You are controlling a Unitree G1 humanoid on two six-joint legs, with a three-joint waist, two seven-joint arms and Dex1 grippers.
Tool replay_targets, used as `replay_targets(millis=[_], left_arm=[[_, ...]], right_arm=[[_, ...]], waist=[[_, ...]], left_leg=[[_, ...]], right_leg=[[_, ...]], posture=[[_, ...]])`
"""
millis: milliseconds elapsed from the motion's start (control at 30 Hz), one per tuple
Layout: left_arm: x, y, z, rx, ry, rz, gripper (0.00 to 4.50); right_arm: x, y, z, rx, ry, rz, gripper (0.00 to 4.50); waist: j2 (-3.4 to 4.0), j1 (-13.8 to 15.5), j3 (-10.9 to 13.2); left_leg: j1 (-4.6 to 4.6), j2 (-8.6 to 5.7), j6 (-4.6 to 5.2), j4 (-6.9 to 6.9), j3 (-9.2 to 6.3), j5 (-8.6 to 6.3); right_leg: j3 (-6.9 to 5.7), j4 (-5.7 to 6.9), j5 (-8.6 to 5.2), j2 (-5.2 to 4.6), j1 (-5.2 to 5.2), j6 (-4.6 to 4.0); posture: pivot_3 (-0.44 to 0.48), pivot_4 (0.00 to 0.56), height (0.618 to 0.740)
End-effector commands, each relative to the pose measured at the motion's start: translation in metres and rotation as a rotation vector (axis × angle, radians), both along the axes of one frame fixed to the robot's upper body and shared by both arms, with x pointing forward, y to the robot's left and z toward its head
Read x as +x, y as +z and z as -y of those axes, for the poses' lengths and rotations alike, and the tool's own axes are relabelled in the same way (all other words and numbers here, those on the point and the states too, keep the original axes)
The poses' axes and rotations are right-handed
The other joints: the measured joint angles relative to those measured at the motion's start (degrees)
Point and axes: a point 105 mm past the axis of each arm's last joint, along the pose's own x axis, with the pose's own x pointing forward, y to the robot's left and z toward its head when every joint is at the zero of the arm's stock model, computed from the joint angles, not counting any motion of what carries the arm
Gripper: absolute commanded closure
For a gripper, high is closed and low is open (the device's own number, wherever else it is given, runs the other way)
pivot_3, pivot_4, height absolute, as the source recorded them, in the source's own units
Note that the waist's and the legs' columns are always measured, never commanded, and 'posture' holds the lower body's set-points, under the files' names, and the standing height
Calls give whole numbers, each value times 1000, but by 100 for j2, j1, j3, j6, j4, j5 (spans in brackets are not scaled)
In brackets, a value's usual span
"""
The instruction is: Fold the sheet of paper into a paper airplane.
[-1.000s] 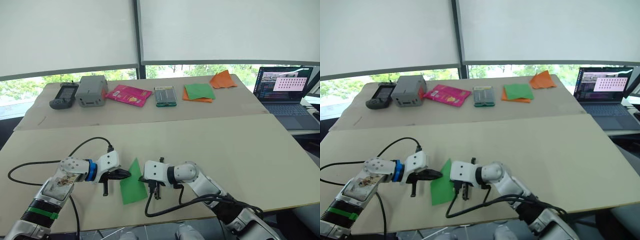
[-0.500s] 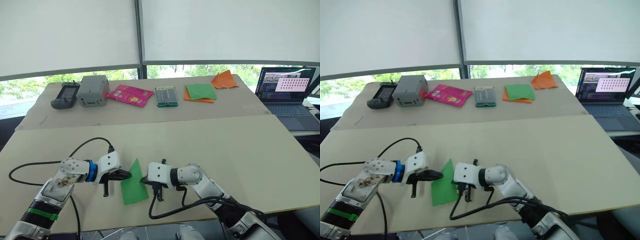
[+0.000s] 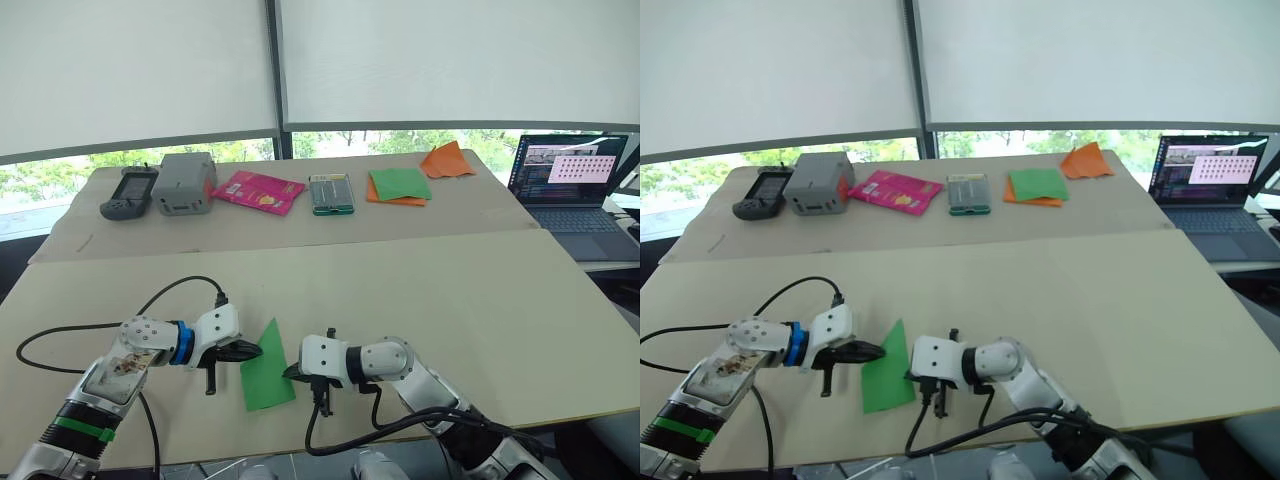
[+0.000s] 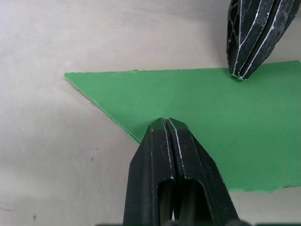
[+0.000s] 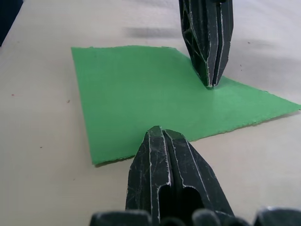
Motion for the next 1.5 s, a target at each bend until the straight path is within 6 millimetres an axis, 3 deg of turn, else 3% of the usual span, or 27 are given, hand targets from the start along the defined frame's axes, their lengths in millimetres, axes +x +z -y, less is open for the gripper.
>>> replay_targets(millis=[33,467,733,900,1000,1067,1133,1300,1500], left_arm=[[-11,-25,-17,87,42,-101,4427],[-13,-25,-18,91,41,-106,4427],[-12,-25,-17,89,41,-104,4427],[-8,-24,-15,81,44,-92,4427],[3,-9,-11,7,84,-59,4427],[9,10,-9,-79,110,-42,4427],[11,25,-11,-140,128,-42,4427],[14,55,-27,-191,131,-26,4427],[10,72,-37,-164,31,-5,2697]], right_arm=[[-35,-42,11,-140,86,-184,4500],[-63,-46,17,-182,170,-256,4500],[-62,-43,21,-196,167,-239,4500],[-36,-4,15,-16,39,-178,4500],[-15,62,25,242,-100,-81,4500],[-12,88,36,328,-157,-40,4500],[-14,94,44,322,-183,-14,4500],[-21,86,53,293,-255,-30,4500],[-17,74,56,287,-341,-50,4500]], waist=[[0,1,0],[1,0,-11],[0,4,-21],[-9,13,-19],[-20,39,34],[-26,47,68],[-47,46,80],[-82,62,108],[-71,83,117]], left_leg=[[0,0,0,0,0,-1],[3,0,5,0,1,-16],[3,0,6,0,1,-22],[2,0,6,1,1,-22],[0,0,5,5,1,-22],[-20,0,4,6,-1,-21],[-23,0,3,7,-2,-19],[-25,0,3,5,-13,-19],[-26,-5,2,6,-10,-19]], right_leg=[[0,-1,0,0,0,0],[0,-1,-10,0,1,-7],[0,-1,-17,0,1,-8],[0,-1,-17,0,0,-7],[0,3,-17,0,0,-7],[0,1,-16,1,-18,-6],[0,2,-15,1,-21,-3],[-2,-2,-15,4,-21,-4],[-2,-10,-15,-2,-21,-4]], posture=[[0,150,740],[0,150,740],[0,150,740],[0,150,740],[0,150,740],[0,150,740],[0,150,740],[0,150,740],[0,150,740]])
